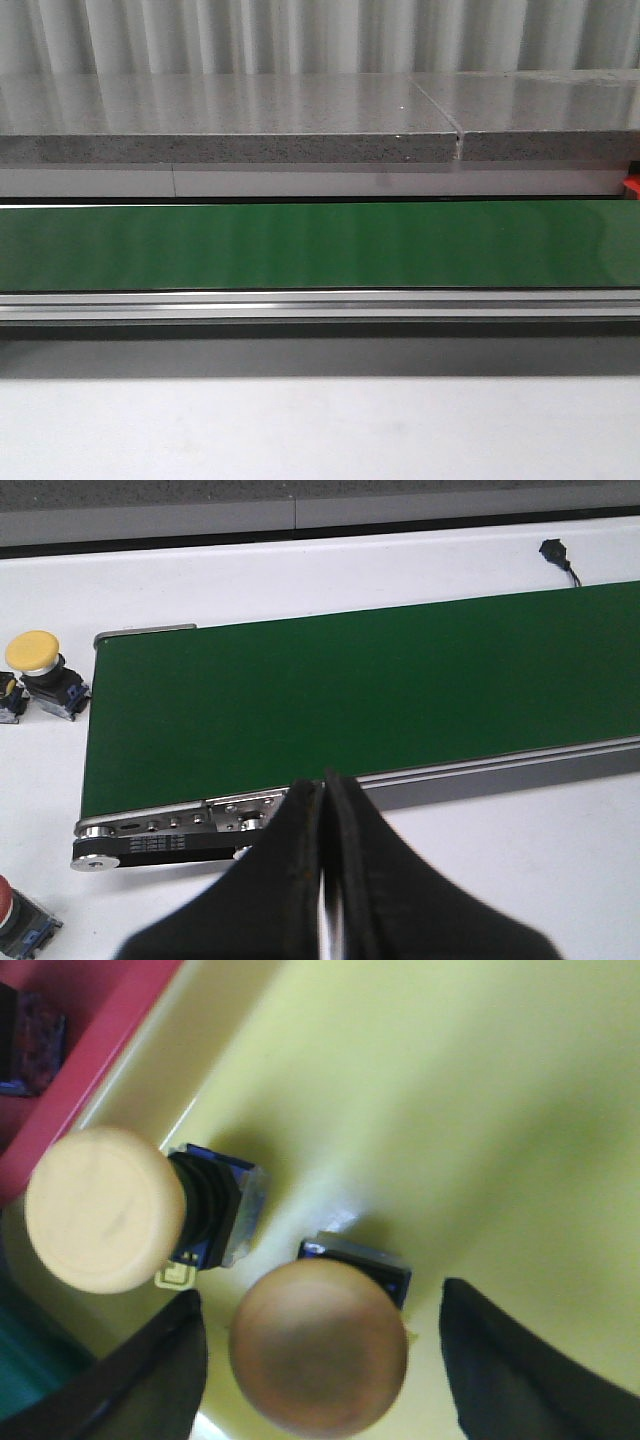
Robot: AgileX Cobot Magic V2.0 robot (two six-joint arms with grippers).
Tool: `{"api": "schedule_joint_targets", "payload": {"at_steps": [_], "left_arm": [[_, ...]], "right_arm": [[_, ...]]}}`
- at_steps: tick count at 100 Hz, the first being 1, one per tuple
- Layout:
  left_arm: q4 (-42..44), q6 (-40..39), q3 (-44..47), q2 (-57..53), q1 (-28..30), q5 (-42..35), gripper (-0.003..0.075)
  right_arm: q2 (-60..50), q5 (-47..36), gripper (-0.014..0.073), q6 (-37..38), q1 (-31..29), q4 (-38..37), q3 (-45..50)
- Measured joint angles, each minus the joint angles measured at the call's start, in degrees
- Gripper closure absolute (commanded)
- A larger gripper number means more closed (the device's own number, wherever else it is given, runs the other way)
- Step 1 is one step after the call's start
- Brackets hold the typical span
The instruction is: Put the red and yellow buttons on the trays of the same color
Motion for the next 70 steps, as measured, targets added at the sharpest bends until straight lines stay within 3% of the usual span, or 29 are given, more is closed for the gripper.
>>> {"api": "schedule_joint_targets", "payload": {"at_steps": [46, 55, 70], "left_arm": [[0.0, 0.0, 0.0, 0.0, 0.0, 0.0, 0.0741], [0.0, 0.0, 0.0, 0.0, 0.0, 0.0, 0.0741], [0.0, 0.0, 0.0, 0.0, 0.0, 0.0, 0.0741]], "right_arm": [[-16.3, 9.99, 0.0116, -2.45, 2.17, -0.44, 0.0], [-19.9, 12.49, 0.0197, -4.6, 4.78, -0.44, 0.0], [-24.41, 16.25, 0.0433, -8.68, 10.37, -0.44, 0.09]]}}
